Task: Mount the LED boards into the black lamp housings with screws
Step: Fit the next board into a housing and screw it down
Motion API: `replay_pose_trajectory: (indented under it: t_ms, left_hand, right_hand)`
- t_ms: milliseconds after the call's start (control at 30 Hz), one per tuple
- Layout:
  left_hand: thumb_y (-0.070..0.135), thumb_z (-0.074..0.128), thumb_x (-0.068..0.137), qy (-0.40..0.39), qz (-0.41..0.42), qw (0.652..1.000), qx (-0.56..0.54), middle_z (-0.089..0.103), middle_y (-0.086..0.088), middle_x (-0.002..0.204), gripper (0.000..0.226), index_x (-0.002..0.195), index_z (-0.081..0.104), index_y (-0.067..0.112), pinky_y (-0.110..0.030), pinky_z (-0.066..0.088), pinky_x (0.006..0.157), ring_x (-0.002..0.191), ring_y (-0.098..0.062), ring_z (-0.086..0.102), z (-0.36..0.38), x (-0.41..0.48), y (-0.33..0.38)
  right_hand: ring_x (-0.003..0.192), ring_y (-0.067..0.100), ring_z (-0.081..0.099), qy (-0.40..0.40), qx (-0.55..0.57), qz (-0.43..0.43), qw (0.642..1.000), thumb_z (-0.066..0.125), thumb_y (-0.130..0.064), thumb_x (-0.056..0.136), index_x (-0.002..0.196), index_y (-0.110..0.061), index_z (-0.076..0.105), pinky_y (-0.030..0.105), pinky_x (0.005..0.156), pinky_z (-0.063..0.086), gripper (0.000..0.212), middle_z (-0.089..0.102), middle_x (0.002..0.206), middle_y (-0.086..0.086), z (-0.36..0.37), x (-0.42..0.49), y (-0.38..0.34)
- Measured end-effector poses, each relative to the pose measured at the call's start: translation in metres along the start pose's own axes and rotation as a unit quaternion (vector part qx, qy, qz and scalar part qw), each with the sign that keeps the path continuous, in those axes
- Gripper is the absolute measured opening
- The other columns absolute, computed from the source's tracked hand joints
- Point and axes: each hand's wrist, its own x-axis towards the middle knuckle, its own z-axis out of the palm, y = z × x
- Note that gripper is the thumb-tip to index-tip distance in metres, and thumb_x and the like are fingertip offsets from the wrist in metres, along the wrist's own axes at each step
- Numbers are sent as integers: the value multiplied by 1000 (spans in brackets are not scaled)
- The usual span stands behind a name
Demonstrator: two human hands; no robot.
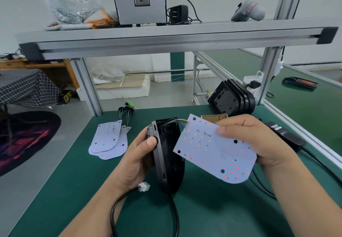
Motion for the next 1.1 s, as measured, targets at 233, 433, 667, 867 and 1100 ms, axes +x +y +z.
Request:
replay_pose_trajectory:
  t_ms: [233,433,667,867,1100]
  left_hand:
    - [51,80,86,-31,-27,990,-134,69,-7,140,61,139,70,21,-40,58,97,129,-25,66,5,-1,1]
    - [50,88,79,9,-25,988,-154,60,-14,151,89,153,53,14,-44,57,101,137,-32,59,8,-3,0]
    - [70,68,90,9,-39,988,-147,55,-12,156,78,149,60,19,-47,48,114,146,-30,50,6,3,-1]
    - [53,43,109,141,-8,990,-7,61,-8,151,53,152,54,24,-55,39,120,143,-33,54,6,16,-3]
    - [45,51,108,162,-27,986,20,70,-9,138,41,138,67,22,-55,47,115,130,-31,65,15,15,-11]
  right_hand:
    - [82,29,71,52,156,5,986,71,-12,91,112,-3,76,34,70,57,23,76,103,21,64,20,28]
    - [74,10,62,129,-95,-48,986,76,-22,95,101,-28,76,25,67,47,8,70,84,-14,72,23,30]
    - [81,16,65,128,59,-7,990,69,-36,88,103,-26,69,31,67,46,18,75,98,4,87,25,42]
    - [86,24,64,206,177,-21,962,70,-28,86,100,-11,70,39,79,50,22,72,99,10,96,30,47]
    - [87,29,69,133,243,26,961,71,-20,86,109,-10,68,39,75,57,26,74,107,14,92,28,49]
